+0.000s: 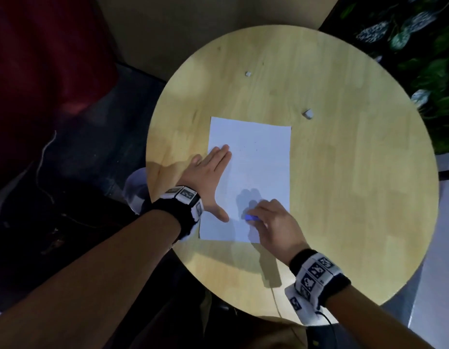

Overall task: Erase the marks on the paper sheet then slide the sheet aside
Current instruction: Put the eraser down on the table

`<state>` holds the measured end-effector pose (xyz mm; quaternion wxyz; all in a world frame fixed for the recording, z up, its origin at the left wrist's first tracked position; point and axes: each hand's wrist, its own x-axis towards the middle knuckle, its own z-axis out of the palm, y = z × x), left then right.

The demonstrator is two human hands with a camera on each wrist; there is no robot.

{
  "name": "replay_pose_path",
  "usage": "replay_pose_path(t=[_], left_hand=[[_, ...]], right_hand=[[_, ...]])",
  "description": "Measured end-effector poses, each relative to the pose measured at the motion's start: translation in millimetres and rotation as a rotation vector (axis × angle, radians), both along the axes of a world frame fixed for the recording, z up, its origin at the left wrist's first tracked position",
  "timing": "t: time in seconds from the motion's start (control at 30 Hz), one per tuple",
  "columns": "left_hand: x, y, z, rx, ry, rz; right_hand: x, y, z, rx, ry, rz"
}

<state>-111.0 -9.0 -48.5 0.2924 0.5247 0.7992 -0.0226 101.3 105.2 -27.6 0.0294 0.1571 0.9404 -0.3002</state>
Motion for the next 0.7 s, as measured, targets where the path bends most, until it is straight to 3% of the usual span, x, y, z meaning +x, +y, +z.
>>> replay_pose_path(t=[0.1,0.2,0.37,0.47,0.6,0.7], left_hand=[[-2.3,-0.3,-0.6,-0.006,-0.019,-0.003],[-3.4,0.5,-0.8,-0.024,-0.044,-0.003],[0.2,1.6,3.2,-0.043,-0.02,0.004],[0.9,3.1,5.7,-0.052,-0.015,0.004],[1.3,2.1,7.1,-0.032,-0.012,0.0],[1.2,3.1,9.2,-0.033,-0.034,0.006]], right_hand=[[-13.5,52.1,3.1,-0.034,0.076,-0.277],[-36.7,113.6,-1.0,-0.038,-0.001,-0.562],[-50.9,165.4,0.3,-0.084,-0.084,-0.717],[-44.5,177.8,-7.1,-0.015,-0.119,-0.795],[-38.5,167.1,-11.6,0.363,-0.068,-0.667],[-53.7,128.9,-9.3,0.38,0.171,-0.297]])
